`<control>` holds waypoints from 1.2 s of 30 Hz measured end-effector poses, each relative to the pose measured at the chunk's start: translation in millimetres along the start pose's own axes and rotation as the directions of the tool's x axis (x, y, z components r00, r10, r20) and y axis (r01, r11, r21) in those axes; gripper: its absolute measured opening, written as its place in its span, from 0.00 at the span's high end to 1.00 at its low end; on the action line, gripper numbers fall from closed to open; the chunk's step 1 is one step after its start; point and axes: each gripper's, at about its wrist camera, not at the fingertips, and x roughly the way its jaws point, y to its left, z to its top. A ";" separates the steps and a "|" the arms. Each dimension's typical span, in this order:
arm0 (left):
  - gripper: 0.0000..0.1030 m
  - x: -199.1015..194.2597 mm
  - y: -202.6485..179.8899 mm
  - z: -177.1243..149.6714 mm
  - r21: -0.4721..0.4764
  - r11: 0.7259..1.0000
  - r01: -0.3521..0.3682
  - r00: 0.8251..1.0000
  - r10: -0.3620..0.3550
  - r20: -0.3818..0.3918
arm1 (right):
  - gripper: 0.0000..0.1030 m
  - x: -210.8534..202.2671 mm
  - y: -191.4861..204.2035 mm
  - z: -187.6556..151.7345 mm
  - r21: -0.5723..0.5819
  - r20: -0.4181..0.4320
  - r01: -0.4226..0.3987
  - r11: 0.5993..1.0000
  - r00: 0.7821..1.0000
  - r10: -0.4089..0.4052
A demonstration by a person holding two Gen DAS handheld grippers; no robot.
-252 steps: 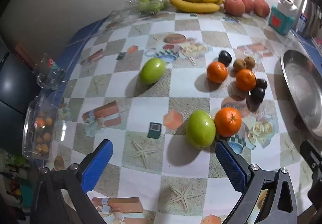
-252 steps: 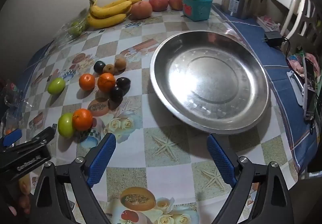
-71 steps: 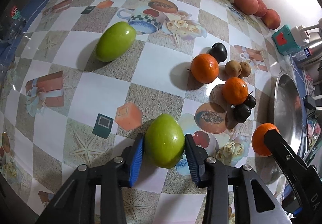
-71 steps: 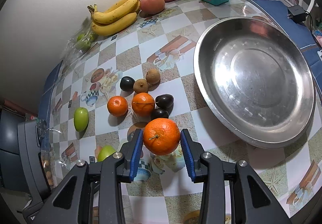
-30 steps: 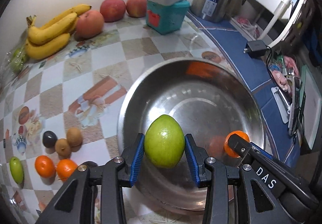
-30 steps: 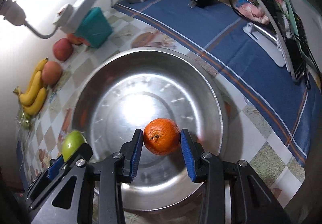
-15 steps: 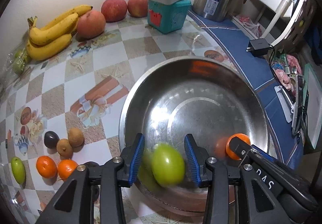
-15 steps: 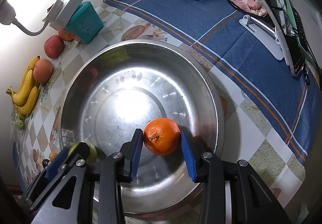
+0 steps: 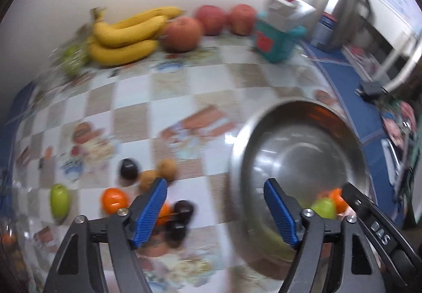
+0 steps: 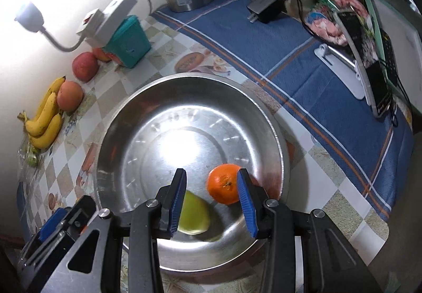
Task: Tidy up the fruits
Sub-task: 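Open both tools to drop the pear and orange into the steel plate, then withdraw both tools from the plate back toward the fruit cluster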
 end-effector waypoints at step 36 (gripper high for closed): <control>0.00 -41.3 186.1 -63.1 -0.427 0.879 -0.211 0.971 0.239 0.012 | 0.06 -16.3 102.2 -59.6 -0.363 0.034 -0.125 0.923 0.988 0.147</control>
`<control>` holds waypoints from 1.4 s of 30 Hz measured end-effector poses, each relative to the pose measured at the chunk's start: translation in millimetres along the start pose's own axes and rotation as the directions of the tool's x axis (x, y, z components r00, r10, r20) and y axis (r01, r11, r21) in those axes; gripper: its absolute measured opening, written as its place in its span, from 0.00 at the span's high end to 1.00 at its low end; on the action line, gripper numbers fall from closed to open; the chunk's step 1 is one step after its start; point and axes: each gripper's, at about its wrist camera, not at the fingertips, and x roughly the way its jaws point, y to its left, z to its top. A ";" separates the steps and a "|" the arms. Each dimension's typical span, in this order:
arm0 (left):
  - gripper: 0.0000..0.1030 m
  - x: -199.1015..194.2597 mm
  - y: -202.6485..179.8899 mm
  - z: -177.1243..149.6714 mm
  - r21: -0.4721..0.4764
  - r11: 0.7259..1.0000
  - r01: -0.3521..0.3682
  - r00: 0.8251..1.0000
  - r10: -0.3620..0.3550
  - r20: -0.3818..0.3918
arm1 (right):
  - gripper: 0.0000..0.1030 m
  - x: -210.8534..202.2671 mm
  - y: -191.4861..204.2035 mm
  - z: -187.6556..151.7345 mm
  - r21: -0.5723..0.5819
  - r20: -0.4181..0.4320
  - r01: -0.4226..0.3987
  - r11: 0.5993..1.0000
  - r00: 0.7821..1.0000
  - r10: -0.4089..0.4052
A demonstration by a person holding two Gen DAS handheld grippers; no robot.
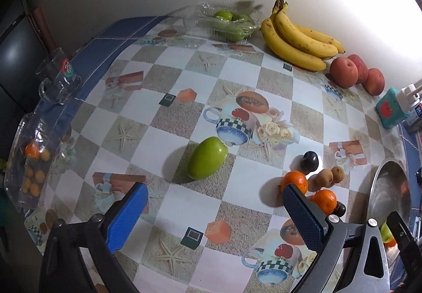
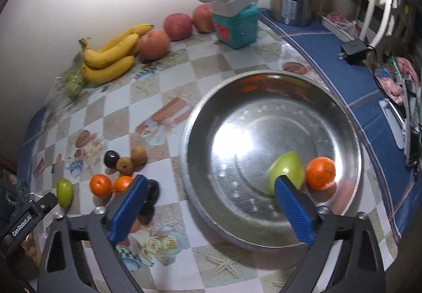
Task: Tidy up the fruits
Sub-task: 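Withdraw both tools from the plate back toward the fruit cluster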
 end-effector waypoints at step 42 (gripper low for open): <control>0.00 21.8 15.6 15.1 0.059 0.998 0.015 0.998 -0.011 -0.061 | 0.05 31.7 70.3 -16.3 -0.070 -0.083 -0.208 0.976 0.976 0.202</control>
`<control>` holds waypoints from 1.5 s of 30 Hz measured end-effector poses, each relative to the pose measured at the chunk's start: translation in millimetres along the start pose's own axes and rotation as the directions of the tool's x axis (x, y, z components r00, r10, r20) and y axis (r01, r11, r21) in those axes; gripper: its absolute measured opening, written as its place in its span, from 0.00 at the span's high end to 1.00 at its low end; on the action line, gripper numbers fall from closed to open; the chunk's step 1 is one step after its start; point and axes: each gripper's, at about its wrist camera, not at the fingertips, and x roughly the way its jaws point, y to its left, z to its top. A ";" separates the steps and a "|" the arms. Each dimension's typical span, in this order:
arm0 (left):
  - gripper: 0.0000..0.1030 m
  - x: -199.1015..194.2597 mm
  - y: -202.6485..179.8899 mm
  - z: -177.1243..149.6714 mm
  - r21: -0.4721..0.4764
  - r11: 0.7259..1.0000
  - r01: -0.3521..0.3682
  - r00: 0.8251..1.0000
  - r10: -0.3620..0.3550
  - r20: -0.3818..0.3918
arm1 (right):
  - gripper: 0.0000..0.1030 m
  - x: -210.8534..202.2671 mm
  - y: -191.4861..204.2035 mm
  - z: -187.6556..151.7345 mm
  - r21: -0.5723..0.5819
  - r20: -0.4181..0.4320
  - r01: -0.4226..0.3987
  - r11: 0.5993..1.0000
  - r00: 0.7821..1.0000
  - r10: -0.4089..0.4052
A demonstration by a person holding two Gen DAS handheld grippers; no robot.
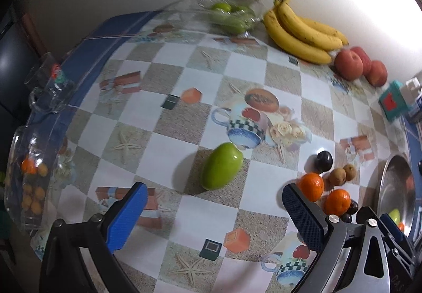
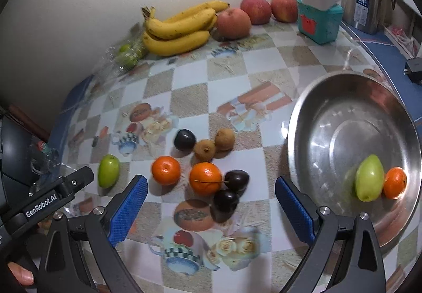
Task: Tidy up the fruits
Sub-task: 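Withdraw both tools from the plate back toward the fruit cluster, then grasp the dark plum with the right tool while the left tool approaches an orange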
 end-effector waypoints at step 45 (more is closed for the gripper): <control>0.60 52.7 -79.2 -0.5 0.049 0.941 0.334 0.936 -0.325 -0.139 | 0.61 44.3 -4.2 -9.4 -0.023 -0.190 0.056 0.998 0.980 -0.059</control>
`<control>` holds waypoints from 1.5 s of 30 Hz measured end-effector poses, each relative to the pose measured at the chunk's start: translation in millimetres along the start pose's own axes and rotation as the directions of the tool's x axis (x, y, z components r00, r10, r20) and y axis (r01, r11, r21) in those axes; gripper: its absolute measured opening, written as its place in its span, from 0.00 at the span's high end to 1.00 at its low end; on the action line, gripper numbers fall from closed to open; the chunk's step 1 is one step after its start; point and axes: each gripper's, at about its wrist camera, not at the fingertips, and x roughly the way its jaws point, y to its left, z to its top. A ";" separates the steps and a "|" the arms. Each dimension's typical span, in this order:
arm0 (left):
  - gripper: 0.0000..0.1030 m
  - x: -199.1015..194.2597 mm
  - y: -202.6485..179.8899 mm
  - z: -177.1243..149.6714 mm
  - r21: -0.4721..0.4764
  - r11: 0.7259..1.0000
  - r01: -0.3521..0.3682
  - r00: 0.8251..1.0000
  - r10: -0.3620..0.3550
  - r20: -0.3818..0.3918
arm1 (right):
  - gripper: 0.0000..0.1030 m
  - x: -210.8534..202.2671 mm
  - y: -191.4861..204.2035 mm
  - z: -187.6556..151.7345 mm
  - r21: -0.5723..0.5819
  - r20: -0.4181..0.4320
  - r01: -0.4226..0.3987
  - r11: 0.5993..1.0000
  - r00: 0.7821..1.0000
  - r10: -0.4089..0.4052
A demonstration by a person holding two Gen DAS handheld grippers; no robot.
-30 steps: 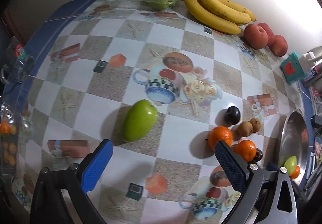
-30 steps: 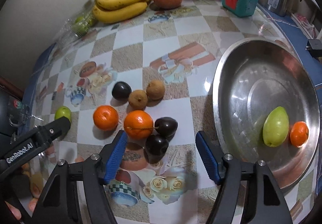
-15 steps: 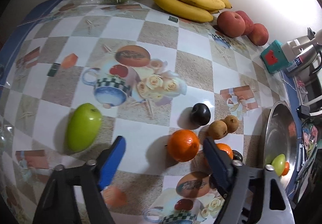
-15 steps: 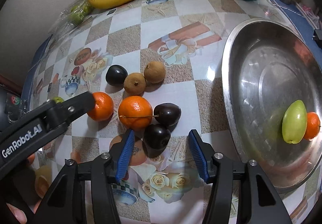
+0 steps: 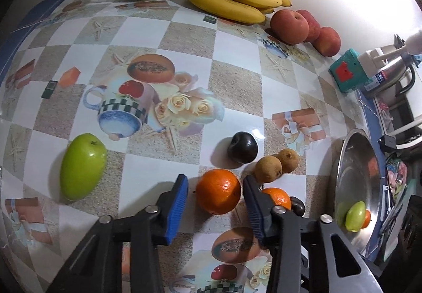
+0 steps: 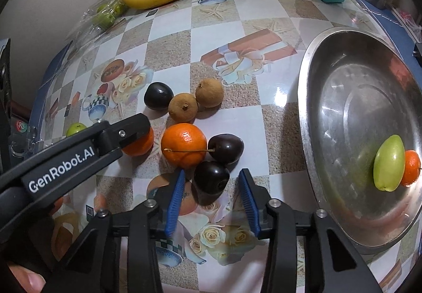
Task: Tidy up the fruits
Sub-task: 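Grasp the dark plum with the right tool while the left tool approaches an orange, then grasp the orange with the left tool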
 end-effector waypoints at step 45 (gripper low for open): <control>0.64 -64.7 -18.3 10.2 -0.003 1.000 0.022 0.990 -0.022 0.140 | 0.73 -58.5 -23.3 7.4 0.106 0.147 -0.064 0.992 0.988 0.047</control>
